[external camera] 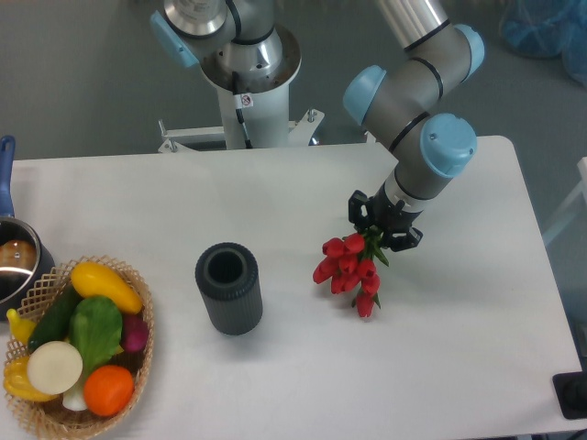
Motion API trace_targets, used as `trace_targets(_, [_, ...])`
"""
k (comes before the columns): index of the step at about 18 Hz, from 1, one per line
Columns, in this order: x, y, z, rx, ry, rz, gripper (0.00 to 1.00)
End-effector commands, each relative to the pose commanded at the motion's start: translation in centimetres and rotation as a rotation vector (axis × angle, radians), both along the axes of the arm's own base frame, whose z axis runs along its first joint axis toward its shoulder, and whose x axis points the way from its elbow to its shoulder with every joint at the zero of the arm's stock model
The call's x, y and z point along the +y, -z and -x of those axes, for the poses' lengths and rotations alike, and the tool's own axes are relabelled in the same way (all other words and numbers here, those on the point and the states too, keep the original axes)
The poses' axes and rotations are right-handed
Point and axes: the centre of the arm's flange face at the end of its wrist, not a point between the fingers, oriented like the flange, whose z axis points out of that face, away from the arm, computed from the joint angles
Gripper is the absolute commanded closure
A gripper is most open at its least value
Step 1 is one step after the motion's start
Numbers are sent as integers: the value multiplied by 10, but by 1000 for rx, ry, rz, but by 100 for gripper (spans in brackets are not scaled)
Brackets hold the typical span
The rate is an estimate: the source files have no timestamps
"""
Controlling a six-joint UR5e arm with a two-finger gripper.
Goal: Place the flowers on the table
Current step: 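Lay the tulips flat on the table and open the gripper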
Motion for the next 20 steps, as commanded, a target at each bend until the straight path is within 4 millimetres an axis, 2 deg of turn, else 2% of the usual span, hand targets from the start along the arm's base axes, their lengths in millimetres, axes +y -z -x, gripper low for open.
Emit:
trace_targets(12, [0, 7, 3, -5, -1, -1, 47])
trace_targets(14, [-1, 5, 4, -2, -2, -1, 32])
trace_targets(15, [-1, 3, 4, 2, 0, -2, 19])
trace_targets(16, [-1, 1, 3, 6, 2, 0, 18])
trace_targets(17, [-2, -5, 5, 17, 2, -5, 11])
trace_targets(18, [-4, -17, 8, 39, -3, -15, 1])
trace_targets(20, [-11, -57, 13, 104, -19, -49, 0])
